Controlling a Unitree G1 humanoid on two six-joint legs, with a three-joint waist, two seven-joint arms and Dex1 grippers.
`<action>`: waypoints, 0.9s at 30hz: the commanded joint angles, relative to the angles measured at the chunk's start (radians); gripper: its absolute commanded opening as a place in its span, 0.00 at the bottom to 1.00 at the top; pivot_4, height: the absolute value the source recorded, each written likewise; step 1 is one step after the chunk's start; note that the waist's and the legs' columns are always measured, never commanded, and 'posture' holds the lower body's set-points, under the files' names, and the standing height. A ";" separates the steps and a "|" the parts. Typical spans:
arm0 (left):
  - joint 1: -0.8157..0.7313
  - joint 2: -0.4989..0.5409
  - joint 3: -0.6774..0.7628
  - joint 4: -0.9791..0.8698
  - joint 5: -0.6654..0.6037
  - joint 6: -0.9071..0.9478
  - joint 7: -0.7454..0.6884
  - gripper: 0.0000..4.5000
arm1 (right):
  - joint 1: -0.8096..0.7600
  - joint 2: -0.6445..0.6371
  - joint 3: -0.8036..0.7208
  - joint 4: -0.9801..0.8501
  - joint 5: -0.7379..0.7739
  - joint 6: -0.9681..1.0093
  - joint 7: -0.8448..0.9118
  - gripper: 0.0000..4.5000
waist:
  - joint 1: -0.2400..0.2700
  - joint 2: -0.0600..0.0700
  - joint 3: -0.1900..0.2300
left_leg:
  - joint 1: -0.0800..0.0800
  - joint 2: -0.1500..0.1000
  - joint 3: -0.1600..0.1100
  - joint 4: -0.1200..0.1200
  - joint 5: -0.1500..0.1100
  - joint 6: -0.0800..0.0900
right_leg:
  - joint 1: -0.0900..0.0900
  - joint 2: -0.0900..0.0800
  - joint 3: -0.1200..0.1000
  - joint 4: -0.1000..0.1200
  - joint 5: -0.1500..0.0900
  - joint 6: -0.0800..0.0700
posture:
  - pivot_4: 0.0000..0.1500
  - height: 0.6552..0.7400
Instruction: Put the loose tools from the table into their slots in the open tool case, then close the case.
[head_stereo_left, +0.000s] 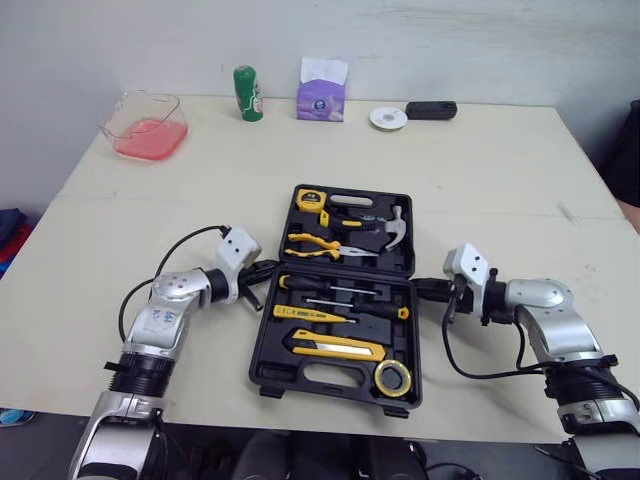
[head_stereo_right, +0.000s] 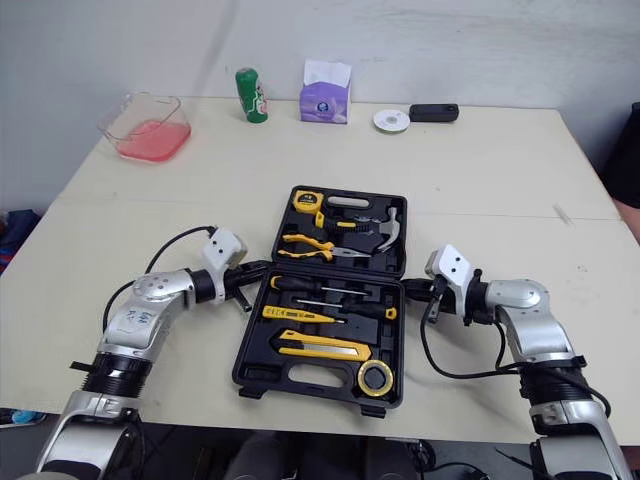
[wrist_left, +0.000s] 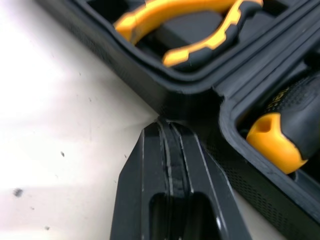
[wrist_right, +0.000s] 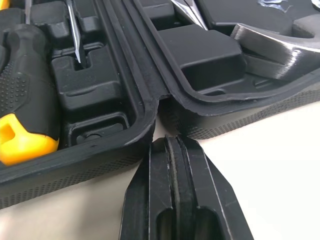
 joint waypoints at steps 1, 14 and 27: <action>0.025 -0.017 -0.025 -0.067 -0.017 0.015 -0.015 0.01 | -0.026 0.015 0.006 -0.016 -0.011 -0.041 -0.013 0.00 | -0.002 0.000 0.000 | 0.000 0.000 0.000 0.000 0.000 0.000 | 0.000 0.000 0.000 0.000 0.000 0.000 | 1.00 1.00; 0.065 -0.018 -0.007 -0.138 -0.010 0.053 0.005 0.01 | -0.051 0.022 0.002 0.010 -0.029 -0.056 -0.026 0.00 | -0.005 0.000 0.000 | 0.000 0.000 0.000 0.000 0.000 0.000 | 0.000 0.000 0.001 0.000 0.000 0.000 | 1.00 1.00; 0.100 0.083 0.373 -0.305 -0.288 0.281 0.075 0.52 | -0.008 -0.096 -0.179 -0.115 0.127 0.147 -0.037 0.31 | -0.018 -0.001 0.002 | -0.001 0.001 -0.001 0.000 -0.002 0.001 | 0.000 -0.001 0.001 -0.001 0.000 0.000 | 1.00 1.00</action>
